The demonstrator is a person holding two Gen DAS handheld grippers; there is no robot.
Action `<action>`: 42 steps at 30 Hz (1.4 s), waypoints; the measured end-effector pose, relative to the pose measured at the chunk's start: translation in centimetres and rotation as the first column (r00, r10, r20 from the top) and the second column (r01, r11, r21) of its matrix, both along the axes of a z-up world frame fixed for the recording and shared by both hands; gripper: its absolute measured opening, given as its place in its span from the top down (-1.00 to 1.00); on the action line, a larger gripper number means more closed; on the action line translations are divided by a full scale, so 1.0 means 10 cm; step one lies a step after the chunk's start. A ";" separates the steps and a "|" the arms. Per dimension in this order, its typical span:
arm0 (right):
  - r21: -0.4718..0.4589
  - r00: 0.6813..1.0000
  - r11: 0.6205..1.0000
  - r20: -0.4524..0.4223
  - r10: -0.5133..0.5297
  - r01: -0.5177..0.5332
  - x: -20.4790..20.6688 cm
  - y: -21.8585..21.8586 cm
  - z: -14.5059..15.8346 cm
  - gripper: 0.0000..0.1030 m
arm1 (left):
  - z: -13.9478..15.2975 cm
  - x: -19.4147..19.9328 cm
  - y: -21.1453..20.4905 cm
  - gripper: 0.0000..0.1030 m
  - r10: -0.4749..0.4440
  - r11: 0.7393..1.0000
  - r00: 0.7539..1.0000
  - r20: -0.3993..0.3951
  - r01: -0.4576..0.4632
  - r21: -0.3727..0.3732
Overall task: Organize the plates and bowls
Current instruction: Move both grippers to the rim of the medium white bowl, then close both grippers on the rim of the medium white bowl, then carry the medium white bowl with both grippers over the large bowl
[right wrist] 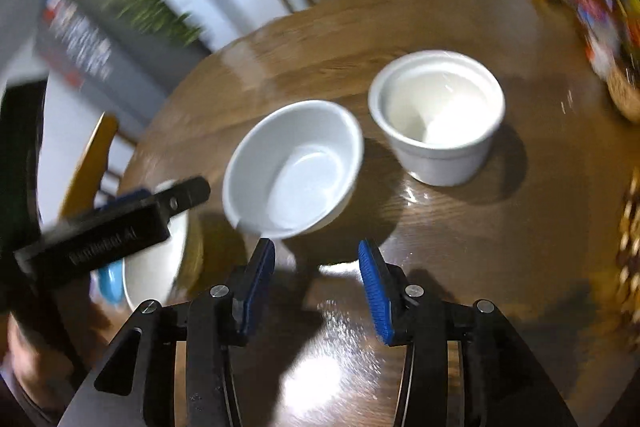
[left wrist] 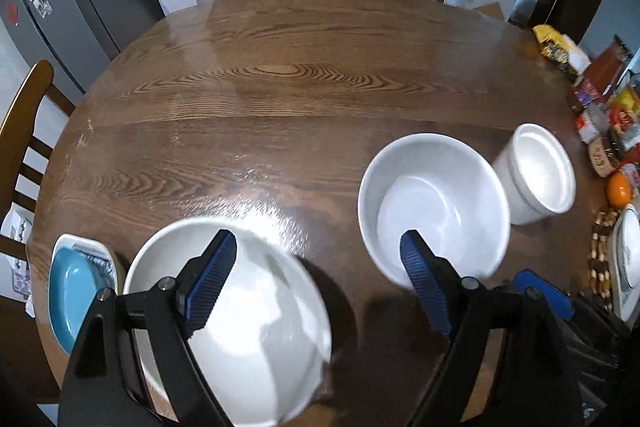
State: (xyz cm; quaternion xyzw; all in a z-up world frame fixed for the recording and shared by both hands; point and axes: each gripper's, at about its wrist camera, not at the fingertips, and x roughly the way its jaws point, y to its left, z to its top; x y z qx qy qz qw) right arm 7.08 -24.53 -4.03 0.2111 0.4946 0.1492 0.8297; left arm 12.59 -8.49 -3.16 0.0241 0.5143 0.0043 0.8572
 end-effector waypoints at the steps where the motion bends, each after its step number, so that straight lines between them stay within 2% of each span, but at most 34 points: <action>1: 0.025 0.999 0.999 -0.012 -0.031 0.031 0.05 -0.02 -0.03 0.14 | -0.03 0.06 -0.02 -0.62 -0.004 1.000 1.000 -0.009 0.004 0.004; 5: 0.067 0.996 0.994 -0.050 -0.080 0.083 0.18 -0.04 -0.14 0.14 | -0.12 0.22 -0.10 -0.62 -0.024 0.999 0.999 -0.026 0.025 0.044; 10: 0.091 0.991 0.989 -0.073 -0.112 0.119 0.27 -0.05 -0.25 0.14 | -0.19 0.30 -0.17 -0.58 -0.065 0.996 0.997 -0.040 0.067 0.052; 13: 0.100 0.989 0.986 -0.078 -0.125 0.133 0.28 -0.06 -0.28 0.14 | -0.18 0.36 -0.26 -0.40 -0.107 0.991 0.994 -0.030 0.109 0.081; 16: 0.107 0.988 0.985 -0.085 -0.129 0.137 0.31 -0.08 -0.31 0.14 | -0.24 0.43 -0.31 0.00 -0.139 0.987 0.988 -0.062 0.143 0.071; 18: 0.107 0.988 0.985 -0.087 -0.128 0.137 0.33 -0.04 -0.32 0.14 | -0.31 0.44 -0.32 0.48 -0.148 0.987 0.985 -0.091 0.153 0.056; 19: 0.108 0.988 0.985 -0.086 -0.127 0.136 0.34 -0.04 -0.32 0.15 | -0.34 0.44 -0.32 0.55 -0.151 0.986 0.984 -0.100 0.156 0.051; 26: 0.097 0.991 0.989 -0.076 -0.108 0.115 0.33 -0.02 -0.32 0.59 | -0.38 0.39 -0.33 0.71 -0.159 0.986 0.982 -0.100 0.162 0.029; 33: 0.074 0.994 0.993 -0.069 -0.087 0.093 0.25 -0.03 -0.26 0.64 | -0.19 0.18 -0.35 0.71 -0.169 0.985 0.985 -0.044 0.170 0.017; 39: 0.064 0.997 0.995 -0.020 -0.074 0.075 0.06 -0.04 -0.06 0.64 | 0.06 -0.06 -0.34 0.71 -0.178 0.984 0.984 0.025 0.178 0.018; 42: 0.067 0.997 0.995 0.009 -0.076 0.075 -0.05 -0.06 0.05 0.64 | 0.14 -0.20 -0.27 0.71 -0.179 0.984 0.983 0.049 0.179 -0.005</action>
